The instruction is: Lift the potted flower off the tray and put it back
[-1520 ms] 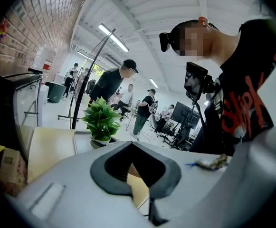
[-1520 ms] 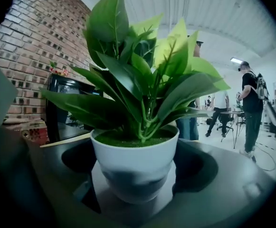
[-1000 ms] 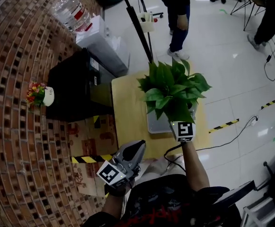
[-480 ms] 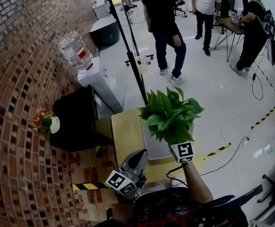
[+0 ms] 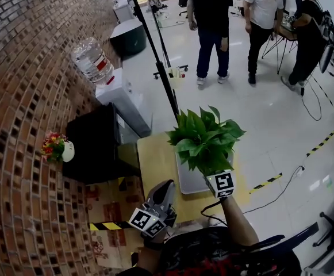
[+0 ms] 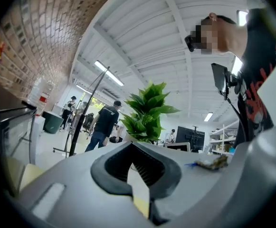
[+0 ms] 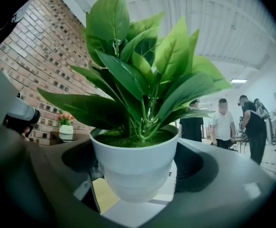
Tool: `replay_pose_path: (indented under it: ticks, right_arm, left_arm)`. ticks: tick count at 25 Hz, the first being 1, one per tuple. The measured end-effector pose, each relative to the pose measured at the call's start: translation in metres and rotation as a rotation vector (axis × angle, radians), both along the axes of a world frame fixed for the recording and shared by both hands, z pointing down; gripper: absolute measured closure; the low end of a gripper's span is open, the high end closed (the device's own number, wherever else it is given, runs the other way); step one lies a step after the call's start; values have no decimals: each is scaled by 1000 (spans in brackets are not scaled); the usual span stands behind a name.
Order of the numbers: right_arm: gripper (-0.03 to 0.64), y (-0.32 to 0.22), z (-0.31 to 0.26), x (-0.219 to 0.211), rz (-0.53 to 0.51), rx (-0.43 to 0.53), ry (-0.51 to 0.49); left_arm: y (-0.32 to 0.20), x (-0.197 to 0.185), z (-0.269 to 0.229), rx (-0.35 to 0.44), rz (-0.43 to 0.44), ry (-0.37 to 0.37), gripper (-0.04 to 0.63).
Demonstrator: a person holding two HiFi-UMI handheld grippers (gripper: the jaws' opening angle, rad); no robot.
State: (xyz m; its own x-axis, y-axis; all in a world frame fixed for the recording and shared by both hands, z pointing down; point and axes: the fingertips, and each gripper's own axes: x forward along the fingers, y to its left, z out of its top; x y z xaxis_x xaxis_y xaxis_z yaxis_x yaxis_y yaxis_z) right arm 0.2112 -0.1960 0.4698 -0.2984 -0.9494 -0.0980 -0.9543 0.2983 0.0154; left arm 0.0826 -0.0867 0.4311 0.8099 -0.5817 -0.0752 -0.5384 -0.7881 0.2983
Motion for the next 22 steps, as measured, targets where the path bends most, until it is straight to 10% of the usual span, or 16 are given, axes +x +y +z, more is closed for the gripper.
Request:
replay_pose_path:
  ticks: [22]
  right_arm:
    - [115,-87,283,-42,-59,-400,30]
  left_arm:
    - [5,-60,71,-188,-120,-174,595]
